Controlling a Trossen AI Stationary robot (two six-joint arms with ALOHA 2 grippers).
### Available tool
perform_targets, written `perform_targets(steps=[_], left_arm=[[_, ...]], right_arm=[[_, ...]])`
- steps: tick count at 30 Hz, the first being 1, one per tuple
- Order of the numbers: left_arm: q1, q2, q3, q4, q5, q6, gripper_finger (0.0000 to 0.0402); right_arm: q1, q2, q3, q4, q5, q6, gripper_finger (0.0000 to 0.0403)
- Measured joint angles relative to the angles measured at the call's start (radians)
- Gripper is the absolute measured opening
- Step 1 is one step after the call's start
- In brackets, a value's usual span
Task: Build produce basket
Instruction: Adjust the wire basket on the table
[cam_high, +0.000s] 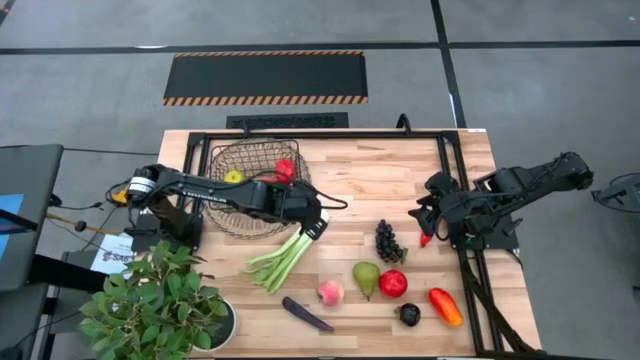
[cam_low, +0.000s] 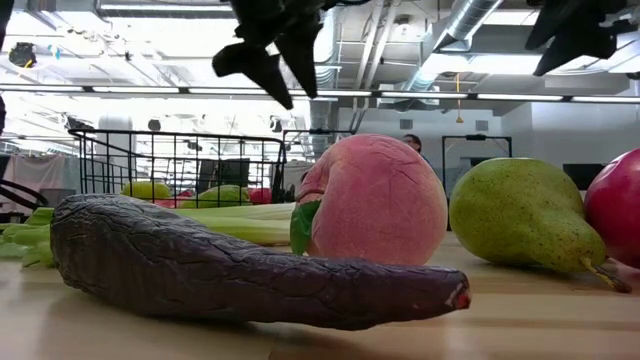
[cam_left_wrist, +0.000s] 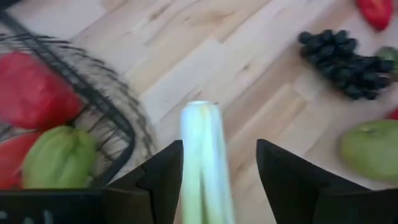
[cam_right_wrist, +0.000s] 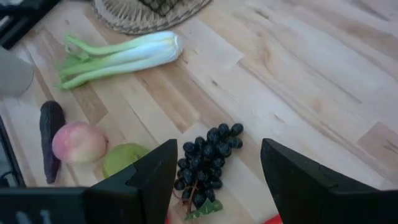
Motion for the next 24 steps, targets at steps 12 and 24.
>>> perform_targets(steps=[12,24], left_arm=[[-0.024,-0.008,0.011,0.116,0.002,0.033,0.0189],[-0.046,-0.008,0.011,0.141,0.012,0.024,0.0189]], right_arm=[[-0.001,0.000,0.000,0.023,0.001,-0.069,0.0255],[-0.001,0.000,0.000,0.023,-0.003,-0.095,0.0255]])
